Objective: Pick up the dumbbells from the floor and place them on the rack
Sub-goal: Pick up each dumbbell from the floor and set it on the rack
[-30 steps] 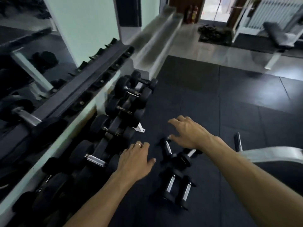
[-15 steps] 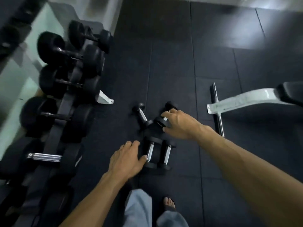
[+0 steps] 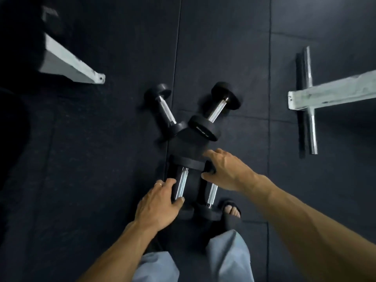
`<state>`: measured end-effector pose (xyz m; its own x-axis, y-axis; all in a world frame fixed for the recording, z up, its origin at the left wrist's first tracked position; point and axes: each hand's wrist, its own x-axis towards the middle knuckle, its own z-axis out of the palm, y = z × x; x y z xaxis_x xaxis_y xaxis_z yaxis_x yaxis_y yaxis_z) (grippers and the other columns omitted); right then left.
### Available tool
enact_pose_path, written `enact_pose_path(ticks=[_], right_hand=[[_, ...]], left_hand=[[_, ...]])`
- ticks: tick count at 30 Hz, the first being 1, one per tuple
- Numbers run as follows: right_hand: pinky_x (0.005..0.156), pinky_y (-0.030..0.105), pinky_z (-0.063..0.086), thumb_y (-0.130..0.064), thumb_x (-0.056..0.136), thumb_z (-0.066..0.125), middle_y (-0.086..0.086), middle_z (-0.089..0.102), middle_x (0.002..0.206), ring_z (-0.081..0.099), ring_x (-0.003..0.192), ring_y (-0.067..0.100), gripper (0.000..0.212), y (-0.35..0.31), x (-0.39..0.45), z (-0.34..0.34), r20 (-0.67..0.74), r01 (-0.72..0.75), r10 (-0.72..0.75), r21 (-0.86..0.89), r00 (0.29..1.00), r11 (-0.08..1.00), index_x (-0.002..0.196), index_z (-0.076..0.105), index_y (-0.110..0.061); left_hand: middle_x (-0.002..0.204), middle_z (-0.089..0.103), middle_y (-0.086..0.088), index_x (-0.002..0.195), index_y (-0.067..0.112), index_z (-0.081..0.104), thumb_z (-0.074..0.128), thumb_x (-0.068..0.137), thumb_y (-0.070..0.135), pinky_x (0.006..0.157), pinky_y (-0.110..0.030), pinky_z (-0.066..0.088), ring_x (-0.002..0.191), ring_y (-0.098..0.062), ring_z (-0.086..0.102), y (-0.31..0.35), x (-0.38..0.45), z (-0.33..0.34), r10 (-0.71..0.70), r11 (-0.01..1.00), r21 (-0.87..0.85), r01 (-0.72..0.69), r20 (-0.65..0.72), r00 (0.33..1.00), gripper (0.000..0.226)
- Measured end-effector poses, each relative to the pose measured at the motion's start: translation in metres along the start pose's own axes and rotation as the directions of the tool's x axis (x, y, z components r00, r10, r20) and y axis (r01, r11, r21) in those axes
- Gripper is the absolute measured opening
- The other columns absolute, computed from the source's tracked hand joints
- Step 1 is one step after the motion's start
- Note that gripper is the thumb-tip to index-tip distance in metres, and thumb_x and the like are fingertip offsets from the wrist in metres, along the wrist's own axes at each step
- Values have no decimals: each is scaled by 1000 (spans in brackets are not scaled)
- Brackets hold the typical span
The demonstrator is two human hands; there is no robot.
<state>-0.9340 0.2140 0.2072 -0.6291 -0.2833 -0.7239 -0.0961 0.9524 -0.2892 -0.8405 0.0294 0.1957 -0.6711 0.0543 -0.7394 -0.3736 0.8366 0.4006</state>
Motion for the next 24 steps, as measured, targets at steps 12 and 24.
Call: enact_pose_path(ticks=[12,24], right_hand=[[86,39,50,-39,79,73,7,56,113,58,101,28,58,61,174,153,-51,198,-193,118,980,973,128,50,-20],[75,29,46,-26,82,68,2,64,103,61,91,21,36,66,172,154,-162,281,-261,114,952,953,116,58,-20]], left_hand=[[118,56,4,130,20,43,72,81,46,91,-33,50,109,-19,58,-78,169,160,-164,918,-327,224,201,966,62],[127,56,3,135,24,40,68,88,29,69,-16,47,93,-8,59,-79,167,167,-180,885,-396,245,192,965,55]])
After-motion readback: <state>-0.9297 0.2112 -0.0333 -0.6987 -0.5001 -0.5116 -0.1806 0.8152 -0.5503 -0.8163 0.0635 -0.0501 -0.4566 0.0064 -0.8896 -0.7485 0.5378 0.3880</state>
